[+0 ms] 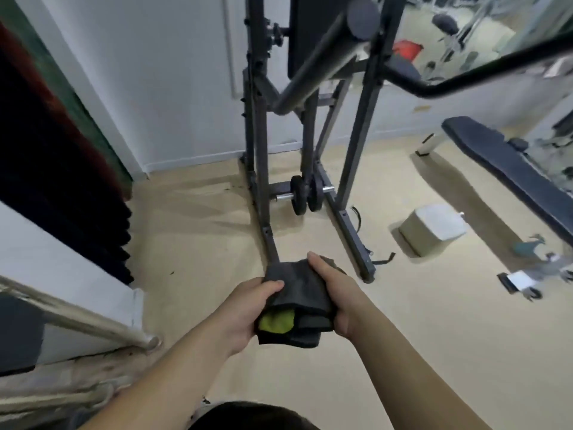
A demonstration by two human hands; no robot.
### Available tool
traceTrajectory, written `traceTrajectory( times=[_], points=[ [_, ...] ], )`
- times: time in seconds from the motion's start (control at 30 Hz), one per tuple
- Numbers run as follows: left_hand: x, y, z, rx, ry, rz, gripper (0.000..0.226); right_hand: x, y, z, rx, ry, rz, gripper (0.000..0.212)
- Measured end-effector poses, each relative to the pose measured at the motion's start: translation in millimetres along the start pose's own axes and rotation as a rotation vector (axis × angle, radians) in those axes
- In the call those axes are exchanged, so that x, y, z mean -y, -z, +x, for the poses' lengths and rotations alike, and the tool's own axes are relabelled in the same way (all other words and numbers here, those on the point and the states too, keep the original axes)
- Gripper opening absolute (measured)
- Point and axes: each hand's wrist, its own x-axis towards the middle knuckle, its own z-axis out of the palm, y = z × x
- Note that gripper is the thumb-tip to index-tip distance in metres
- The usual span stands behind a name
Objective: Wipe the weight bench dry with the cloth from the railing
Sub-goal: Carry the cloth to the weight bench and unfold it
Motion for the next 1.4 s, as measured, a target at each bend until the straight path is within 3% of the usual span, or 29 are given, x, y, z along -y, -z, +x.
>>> traceTrajectory(
  times=[0.13,0.23,0.4,0.57,0.77,0.97,1.13,1.27,1.4],
  points=[
    [33,-137,24,0.207,0.057,0.184,0.020,-2,152,-37,-0.161,0.039,0.244,0.059],
    [54,-228,38,0.230,0.100,0.311,0.014,-3,246,-68,-0.276,0.074,0.427,0.057],
    [72,-358,53,0.404,0.117,0.520,0.009,10,366,-105,-0.408,0.144,0.514,0.059],
    [69,-466,85,0.468,0.159,0.610,0.007,42,457,-121,-0.432,0.208,0.650,0.055],
    [29,-600,160,0.542,0.250,0.598,0.040,104,563,-105,-0.459,0.266,0.651,0.058],
    [-16,-752,224,0.537,0.362,0.554,0.041,190,685,-79,-0.516,0.283,0.723,0.051],
    [-41,-868,266,0.559,0.298,0.578,0.032,249,787,-62,-0.570,0.292,0.661,0.037],
    [-57,-956,309,0.504,0.154,0.553,0.004,301,873,-26,-0.774,0.208,0.432,0.061],
    [-79,-1025,347,0.364,0.060,0.528,0.007,378,945,15,-0.569,0.255,0.298,0.020]
  ],
)
